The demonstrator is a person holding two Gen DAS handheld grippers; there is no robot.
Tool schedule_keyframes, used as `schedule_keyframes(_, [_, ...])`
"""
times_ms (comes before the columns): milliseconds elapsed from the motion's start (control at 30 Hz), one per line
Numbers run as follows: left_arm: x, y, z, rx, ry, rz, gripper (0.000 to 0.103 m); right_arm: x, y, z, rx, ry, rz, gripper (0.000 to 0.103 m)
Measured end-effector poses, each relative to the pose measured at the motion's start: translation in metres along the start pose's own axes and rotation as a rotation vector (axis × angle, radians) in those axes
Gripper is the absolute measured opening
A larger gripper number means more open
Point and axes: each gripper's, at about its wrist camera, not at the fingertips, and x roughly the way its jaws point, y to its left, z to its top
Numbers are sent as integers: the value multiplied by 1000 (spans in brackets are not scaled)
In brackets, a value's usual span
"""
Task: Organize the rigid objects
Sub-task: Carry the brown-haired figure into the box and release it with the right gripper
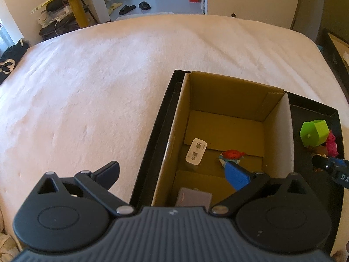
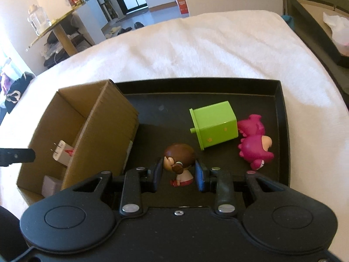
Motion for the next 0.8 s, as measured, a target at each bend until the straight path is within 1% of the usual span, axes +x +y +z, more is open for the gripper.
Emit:
schedule_keyframes(133, [-2,5,-1,-10,0,-24,102,-16,2,2,-1,-19,-12,31])
schedule_keyframes(400, [-13,16,-6,-23,-15,-68,101,-37,12,22,-16,-57,-29,31])
schedule_keyframes(533, [-16,25,-8,-38,-19,-91,100,-43,24,28,-11,-68,-23,31])
schedule_keyframes(800, [-18,37,-11,-67,-32,-129,100,-51,58,38,-62,-92,1,31])
